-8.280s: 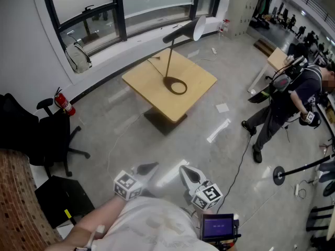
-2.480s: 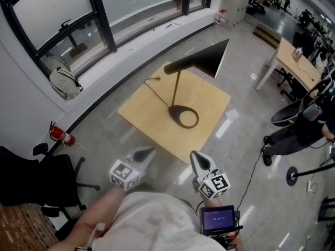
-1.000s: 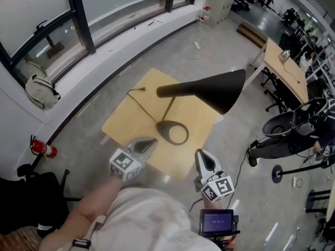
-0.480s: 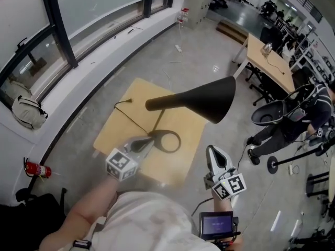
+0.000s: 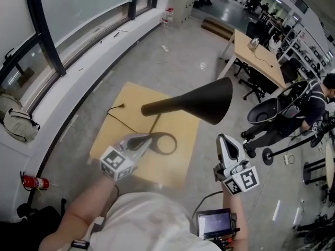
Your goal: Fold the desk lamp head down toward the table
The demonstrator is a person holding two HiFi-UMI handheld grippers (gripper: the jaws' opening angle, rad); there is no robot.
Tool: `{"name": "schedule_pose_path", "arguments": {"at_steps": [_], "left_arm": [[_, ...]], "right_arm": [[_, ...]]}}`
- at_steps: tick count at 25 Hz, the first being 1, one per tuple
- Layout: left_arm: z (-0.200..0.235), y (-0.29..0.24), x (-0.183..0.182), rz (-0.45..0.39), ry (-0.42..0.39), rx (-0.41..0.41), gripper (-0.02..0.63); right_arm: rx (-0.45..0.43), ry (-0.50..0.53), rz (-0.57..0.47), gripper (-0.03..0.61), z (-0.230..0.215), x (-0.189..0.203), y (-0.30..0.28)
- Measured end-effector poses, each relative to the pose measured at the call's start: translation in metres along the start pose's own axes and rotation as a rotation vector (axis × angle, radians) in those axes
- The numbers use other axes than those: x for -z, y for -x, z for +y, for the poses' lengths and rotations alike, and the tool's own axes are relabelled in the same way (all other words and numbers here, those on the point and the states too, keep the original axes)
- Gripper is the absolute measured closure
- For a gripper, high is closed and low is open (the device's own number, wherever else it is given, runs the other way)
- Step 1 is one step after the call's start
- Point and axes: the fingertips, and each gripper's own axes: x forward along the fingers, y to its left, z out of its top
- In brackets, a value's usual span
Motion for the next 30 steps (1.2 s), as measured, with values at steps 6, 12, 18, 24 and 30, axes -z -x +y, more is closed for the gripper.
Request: {"name": "schedule_pose_path", "arguments": {"at_steps": [6, 12, 18, 24, 30], "left_arm": [[0.008, 0.004, -0.011, -0.018, -0.016, 0.021, 0.611], [0.027, 0.01, -0.017, -0.022, -0.044, 0.023, 0.604], [0.046, 0.014, -0.03, -0.047, -0.072, 0.02, 0.595], [0.068, 0.013, -0.042, -0.055, -0.106, 0.007, 0.581], [0.08, 0.004, -0.044, -0.039, -0.145, 0.018, 0.545]], "right_arm": [[0.012, 0.11, -0.032, 0.565, -0.005, -0.048, -0.004], [0.046, 0.199, -0.066, 0.564, -0.014, -0.096, -0.01], [0.064, 0.172, -0.128, 0.565, -0.02, -0.136, -0.02], [0.032, 0.165, -0.145, 0.563, -0.008, -0.172, -0.041], [0.007, 0.196, -0.115, 0.515, 0.006, -0.18, -0.058]]}}
